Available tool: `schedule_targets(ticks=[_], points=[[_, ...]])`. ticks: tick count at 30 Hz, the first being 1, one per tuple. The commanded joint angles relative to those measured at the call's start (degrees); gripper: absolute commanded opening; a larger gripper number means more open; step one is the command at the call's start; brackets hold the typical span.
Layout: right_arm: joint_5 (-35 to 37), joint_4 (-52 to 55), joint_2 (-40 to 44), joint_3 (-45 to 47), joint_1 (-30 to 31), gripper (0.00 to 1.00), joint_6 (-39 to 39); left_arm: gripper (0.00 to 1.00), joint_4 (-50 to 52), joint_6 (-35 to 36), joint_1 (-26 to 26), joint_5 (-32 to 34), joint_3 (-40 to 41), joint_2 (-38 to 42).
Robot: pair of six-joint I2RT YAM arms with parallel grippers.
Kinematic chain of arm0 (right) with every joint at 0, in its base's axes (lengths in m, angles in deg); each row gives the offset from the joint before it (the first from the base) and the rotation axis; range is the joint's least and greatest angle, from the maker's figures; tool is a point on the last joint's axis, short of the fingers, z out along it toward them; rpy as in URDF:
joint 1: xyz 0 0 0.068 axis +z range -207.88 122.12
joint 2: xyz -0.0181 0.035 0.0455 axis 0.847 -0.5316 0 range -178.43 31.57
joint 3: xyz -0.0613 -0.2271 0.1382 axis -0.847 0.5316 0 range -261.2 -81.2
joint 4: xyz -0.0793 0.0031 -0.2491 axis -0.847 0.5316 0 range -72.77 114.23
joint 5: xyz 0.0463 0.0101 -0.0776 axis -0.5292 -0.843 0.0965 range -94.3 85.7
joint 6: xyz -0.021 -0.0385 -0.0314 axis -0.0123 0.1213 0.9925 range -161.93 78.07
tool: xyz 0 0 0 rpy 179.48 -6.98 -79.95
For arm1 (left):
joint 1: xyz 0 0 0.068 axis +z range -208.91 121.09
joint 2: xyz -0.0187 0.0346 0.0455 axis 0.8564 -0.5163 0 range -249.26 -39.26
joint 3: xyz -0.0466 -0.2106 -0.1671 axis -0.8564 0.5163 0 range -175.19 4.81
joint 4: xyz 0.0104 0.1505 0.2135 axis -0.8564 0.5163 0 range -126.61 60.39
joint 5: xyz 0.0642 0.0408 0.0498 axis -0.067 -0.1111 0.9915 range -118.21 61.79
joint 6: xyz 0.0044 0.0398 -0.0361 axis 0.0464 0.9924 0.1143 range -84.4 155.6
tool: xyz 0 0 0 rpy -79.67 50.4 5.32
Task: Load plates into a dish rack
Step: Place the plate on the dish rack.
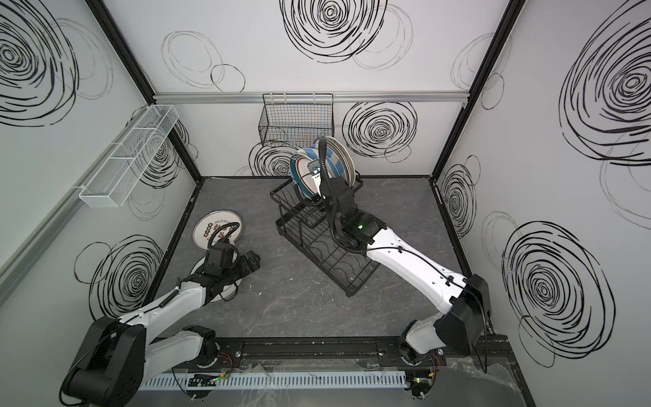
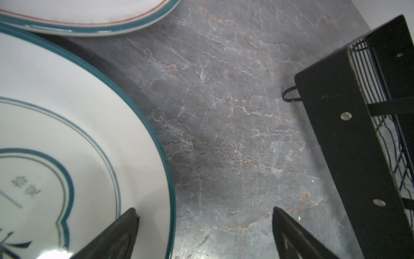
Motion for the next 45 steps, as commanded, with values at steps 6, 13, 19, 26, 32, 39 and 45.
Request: schedule_targets(ticks=[6,13,19,26,32,39,45], points=[[4.6,-4.9,0.36,-2.0,1.43,0.0,1.2,0.96,-1.13,-1.64,-2.03,-1.47,-0.48,-0.37],[9.39,-6.67,2.27,-4.83,4.16,0.0,2.2,0.96,-1.65,-1.56,-3.15,-1.55,-0.39,-1.11],[10.15,-5.87,2.33,-7.0,5.47,0.0,2.54,0.96,-2.17,-1.76,-3.84,-1.65,-0.18,-1.6],[11.39,-4.73,2.54,-5.76,6.39,0.0,0.93,0.96,-2.19,-1.85,-4.03,-1.65,0.09,-1.64],[11.88,-5.48,2.66,-3.05,5.42,0.0,0.24,0.96,-1.87,-1.74,-4.14,-1.57,0.31,-1.11],[9.55,-4.5,2.93,-1.85,4.09,0.0,-1.58,0.96,-1.26,-1.83,-4.15,-1.39,0.05,-0.72],[7.94,-4.58,3.33,-0.17,3.83,0.0,-2.5,0.96,-0.68,-1.74,-4.16,-1.04,0.04,-0.11]])
